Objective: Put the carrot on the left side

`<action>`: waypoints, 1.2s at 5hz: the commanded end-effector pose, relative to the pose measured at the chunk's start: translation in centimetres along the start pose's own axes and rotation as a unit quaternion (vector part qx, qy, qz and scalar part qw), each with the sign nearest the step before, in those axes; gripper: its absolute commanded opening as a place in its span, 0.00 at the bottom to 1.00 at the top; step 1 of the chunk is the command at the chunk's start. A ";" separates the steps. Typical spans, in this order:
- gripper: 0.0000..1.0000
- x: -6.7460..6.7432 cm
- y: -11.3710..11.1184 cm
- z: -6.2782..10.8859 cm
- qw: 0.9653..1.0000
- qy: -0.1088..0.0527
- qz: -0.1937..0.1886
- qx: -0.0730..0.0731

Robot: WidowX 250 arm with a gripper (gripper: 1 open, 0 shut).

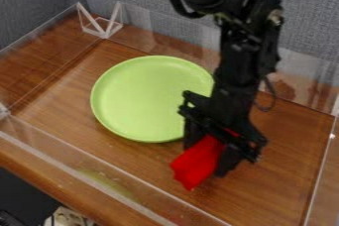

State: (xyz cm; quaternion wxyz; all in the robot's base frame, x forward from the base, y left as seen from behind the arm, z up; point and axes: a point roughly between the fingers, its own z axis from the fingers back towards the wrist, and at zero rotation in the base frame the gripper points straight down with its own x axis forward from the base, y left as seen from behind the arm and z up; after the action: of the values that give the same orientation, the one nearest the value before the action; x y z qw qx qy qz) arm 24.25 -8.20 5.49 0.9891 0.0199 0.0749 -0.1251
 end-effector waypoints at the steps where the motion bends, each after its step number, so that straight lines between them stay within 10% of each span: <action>1: 0.00 0.8 0.1 2.1 0.999 -0.034 0.005 0.004; 6: 0.00 1.3 4.4 1.4 0.999 -0.044 -0.021 0.005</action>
State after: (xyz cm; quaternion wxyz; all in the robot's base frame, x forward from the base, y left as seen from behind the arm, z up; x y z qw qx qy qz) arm 26.24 -4.69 5.34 0.9860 0.0186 0.0574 -0.1552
